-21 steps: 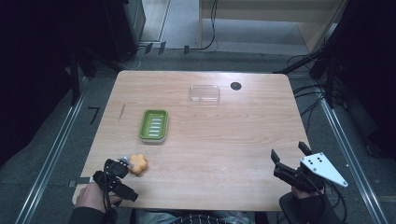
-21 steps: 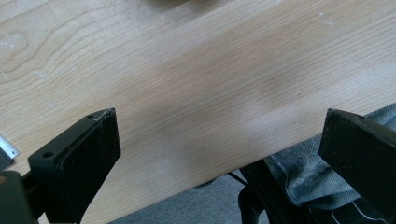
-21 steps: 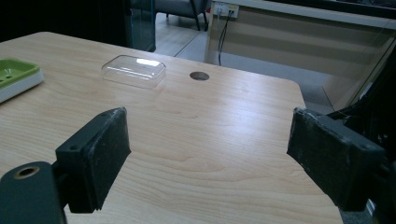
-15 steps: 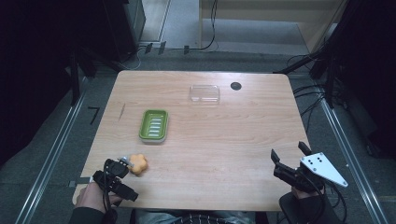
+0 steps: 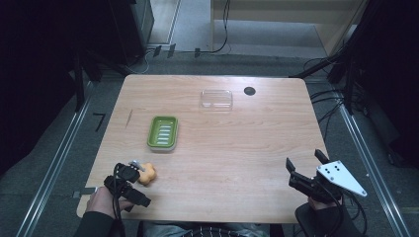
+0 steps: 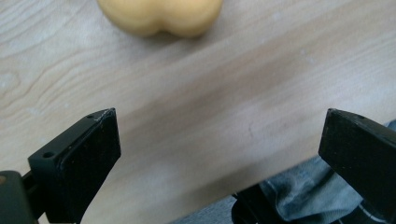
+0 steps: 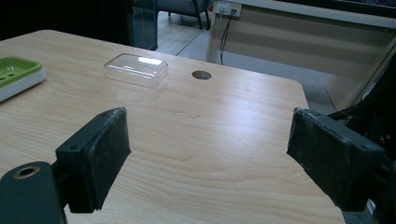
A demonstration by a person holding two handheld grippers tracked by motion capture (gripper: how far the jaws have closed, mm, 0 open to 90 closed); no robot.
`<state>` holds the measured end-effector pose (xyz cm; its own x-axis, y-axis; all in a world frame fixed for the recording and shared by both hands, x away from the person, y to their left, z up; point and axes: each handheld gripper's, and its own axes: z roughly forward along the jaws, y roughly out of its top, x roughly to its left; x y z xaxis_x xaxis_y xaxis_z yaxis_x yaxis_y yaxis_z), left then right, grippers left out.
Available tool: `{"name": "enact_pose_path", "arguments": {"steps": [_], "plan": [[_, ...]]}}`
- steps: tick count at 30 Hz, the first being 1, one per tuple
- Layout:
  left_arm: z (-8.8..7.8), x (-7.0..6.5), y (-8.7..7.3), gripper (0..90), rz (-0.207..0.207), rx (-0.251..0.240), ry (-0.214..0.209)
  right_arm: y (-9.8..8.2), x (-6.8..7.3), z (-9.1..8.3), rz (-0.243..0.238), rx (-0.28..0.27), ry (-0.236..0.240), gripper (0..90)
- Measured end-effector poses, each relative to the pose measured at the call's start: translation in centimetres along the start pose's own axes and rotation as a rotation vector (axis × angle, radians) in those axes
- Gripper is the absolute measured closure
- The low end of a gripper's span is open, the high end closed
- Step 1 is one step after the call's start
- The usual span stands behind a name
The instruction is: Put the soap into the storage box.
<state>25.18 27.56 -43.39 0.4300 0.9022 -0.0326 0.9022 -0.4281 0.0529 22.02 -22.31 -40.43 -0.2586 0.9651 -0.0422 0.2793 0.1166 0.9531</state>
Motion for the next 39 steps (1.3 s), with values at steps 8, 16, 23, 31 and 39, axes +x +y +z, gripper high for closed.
{"name": "enact_pose_path", "arguments": {"steps": [8,16,23,31,39], "plan": [[0.3,0.4,1.5,0.0,0.004,0.000,-0.001,0.0,0.0,0.0,0.003,0.003,-0.003,13.3],[0.3,0.6,2.8,2.1,0.003,-0.025,-0.005,0.0,0.0,0.1,0.001,0.003,-0.003,13.3],[0.3,1.2,3.7,5.7,-0.014,-0.058,0.006,0.0,0.0,0.1,-0.001,0.006,-0.001,13.3],[0.7,1.6,4.6,21.9,-0.014,-0.051,0.034,0.0,0.0,0.2,0.000,0.007,0.001,13.3],[1.1,2.0,4.7,37.9,0.005,-0.044,0.045,0.0,0.0,0.1,0.001,0.006,0.000,13.3]]}}
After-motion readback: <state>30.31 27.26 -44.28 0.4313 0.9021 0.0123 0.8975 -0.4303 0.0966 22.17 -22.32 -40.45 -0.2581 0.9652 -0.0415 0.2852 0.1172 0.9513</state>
